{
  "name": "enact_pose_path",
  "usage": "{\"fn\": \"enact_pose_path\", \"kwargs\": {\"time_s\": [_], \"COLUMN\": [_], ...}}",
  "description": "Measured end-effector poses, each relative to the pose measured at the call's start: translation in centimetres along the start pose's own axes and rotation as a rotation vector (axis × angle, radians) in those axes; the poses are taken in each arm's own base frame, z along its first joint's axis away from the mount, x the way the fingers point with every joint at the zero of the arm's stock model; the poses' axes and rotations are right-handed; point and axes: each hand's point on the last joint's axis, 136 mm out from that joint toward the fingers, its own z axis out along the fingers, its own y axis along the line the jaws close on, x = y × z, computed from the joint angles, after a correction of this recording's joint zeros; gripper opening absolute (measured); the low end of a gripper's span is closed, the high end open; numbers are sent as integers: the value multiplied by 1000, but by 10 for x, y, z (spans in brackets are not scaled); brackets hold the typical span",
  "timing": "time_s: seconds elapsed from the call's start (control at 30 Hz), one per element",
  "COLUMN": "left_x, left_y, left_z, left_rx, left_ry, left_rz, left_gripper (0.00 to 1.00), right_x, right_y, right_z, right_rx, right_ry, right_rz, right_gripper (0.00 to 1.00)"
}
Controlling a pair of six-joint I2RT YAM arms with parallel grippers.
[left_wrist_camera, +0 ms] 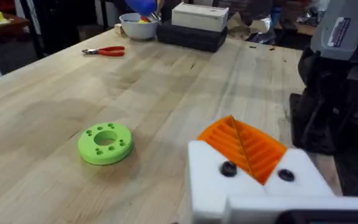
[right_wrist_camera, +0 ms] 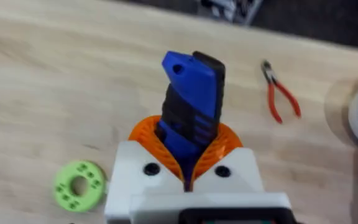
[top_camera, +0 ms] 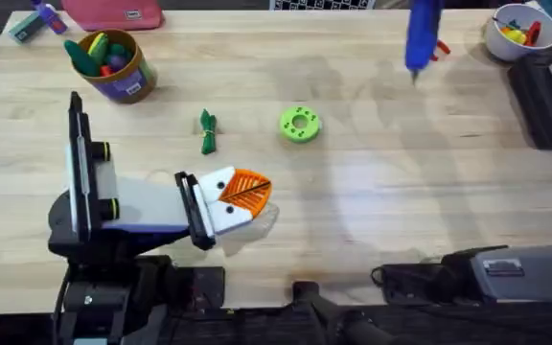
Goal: Pick up the gripper from the table and insert it into the empty holder that is missing its gripper. Then pick up a screw, insert it into the mounting hole, and use the screwdriver to tighten it. Finally, clean up the table by picking up the vegetable and placing it into the bucket.
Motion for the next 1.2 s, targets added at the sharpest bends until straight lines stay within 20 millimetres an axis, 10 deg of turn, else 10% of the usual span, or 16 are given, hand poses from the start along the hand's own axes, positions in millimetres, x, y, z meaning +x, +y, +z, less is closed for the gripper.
{"fn": "enact_pose_path", "kwargs": {"time_s": [0.63,1.2], "left_x": [0,0], "left_y": [0,0], "left_z": [0,0], "left_rx": [0,0], "left_ry": [0,0], "left_rz": [0,0], "left_gripper": [11,11], "right_x": [-73,-33], "right_y": [151,231], "right_z": [-146,-184], "right_rx": [-411,-1046], "right_ry": [-476,-767], "right_rz": [-35,-127], "right_gripper": [25,25]}}
